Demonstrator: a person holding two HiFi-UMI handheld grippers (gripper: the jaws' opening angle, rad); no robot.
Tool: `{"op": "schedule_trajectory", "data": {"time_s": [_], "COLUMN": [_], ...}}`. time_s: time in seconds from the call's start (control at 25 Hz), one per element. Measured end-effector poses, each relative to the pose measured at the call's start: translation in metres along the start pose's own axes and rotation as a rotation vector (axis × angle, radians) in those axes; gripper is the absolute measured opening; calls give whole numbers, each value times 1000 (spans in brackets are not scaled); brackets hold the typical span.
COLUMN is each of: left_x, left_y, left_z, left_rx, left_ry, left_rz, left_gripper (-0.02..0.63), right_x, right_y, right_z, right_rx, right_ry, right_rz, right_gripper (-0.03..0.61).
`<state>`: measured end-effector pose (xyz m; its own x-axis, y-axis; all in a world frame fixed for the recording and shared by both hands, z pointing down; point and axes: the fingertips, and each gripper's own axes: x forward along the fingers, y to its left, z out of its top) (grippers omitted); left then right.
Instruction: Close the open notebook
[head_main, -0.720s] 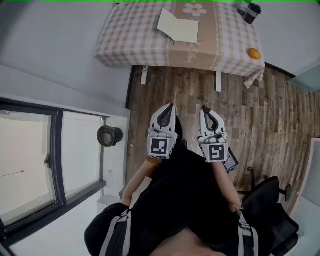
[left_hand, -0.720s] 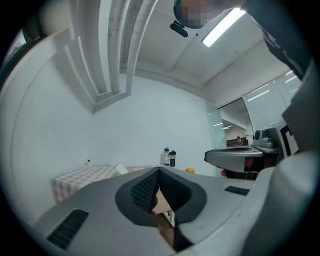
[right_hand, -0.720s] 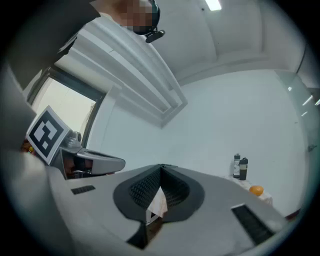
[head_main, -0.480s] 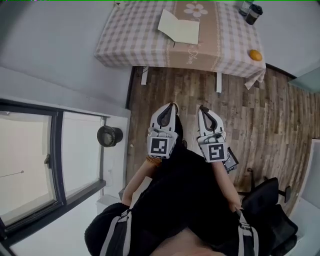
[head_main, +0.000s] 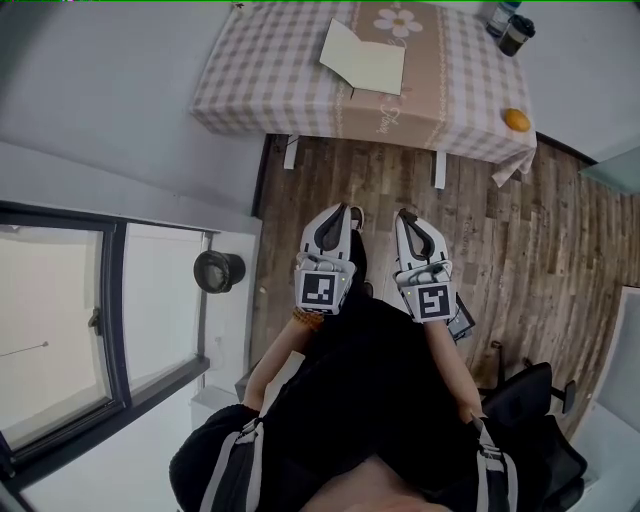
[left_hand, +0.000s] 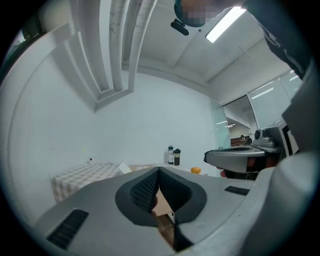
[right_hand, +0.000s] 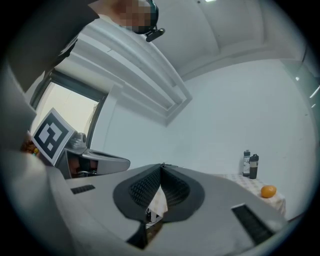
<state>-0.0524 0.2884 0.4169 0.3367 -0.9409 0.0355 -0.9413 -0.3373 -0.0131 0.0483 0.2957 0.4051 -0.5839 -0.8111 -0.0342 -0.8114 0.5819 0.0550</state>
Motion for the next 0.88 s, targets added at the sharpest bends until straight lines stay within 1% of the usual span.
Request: {"op": "schedule_trajectory", "data": {"time_s": [0.36,0.72,0.88], "left_x": [29,60,73], "left_y": [21,36,45], "left_z": [-3,-5,-6], "left_rx": [11,-6,-11], "left_ry": [16,30,35], "left_rz": [12,7,11], "left_gripper": [3,3,3], "right_x": [34,67,80], "right_y": [-13,-29,-33], "right_z": [-4,-11,-14], "right_rx": [6,4,-4], "right_ry": [12,57,65], "right_rz": [19,25,40], "right_gripper": [2,1,0]}}
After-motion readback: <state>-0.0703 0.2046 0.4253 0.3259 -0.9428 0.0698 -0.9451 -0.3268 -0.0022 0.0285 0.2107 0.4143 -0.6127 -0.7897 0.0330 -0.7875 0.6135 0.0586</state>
